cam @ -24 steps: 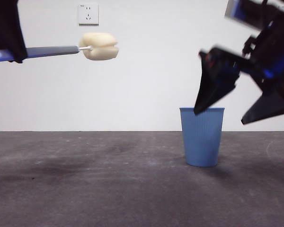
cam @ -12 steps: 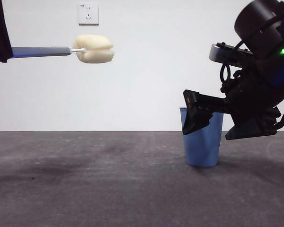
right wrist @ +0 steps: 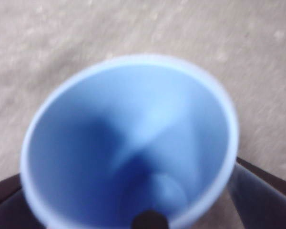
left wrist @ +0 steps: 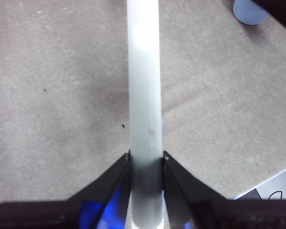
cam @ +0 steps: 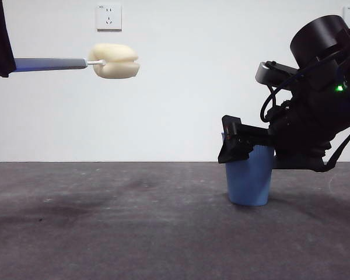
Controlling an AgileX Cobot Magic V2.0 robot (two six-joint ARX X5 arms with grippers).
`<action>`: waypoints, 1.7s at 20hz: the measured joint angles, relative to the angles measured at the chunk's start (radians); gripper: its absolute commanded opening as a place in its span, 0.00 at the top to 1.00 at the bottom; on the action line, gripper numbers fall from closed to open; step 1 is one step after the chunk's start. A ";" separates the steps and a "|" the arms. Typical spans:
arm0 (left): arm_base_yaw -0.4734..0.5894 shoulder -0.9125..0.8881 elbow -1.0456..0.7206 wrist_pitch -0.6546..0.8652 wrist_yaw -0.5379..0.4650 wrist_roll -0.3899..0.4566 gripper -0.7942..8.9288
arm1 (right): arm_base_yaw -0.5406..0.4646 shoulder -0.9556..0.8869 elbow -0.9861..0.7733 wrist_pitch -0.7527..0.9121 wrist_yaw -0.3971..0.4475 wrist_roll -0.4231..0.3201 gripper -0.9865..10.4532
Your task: Pick up the cup brush,pick up the cup,insert the brush into the cup,clean the cup,put the cup brush back,put the cup back to the fixed position on the table
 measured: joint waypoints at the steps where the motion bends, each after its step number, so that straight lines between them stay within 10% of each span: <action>1: 0.000 0.000 0.000 0.000 0.000 0.000 0.93 | 0.000 0.000 0.000 0.002 0.000 -0.001 0.71; 5: 0.000 0.000 0.000 0.000 0.000 0.000 0.93 | 0.000 0.000 0.000 0.005 -0.001 -0.013 0.93; 12: 0.000 0.000 0.000 0.000 0.005 0.062 0.93 | 0.024 -0.111 0.000 -0.143 0.001 -0.094 0.93; 22: -0.004 0.075 0.000 -0.034 0.215 0.291 0.93 | 0.220 -0.314 0.193 -0.864 0.362 -0.529 0.93; 34: -0.088 0.112 0.000 -0.085 0.260 0.349 0.93 | 0.300 -0.314 0.261 -0.976 0.597 -0.966 0.93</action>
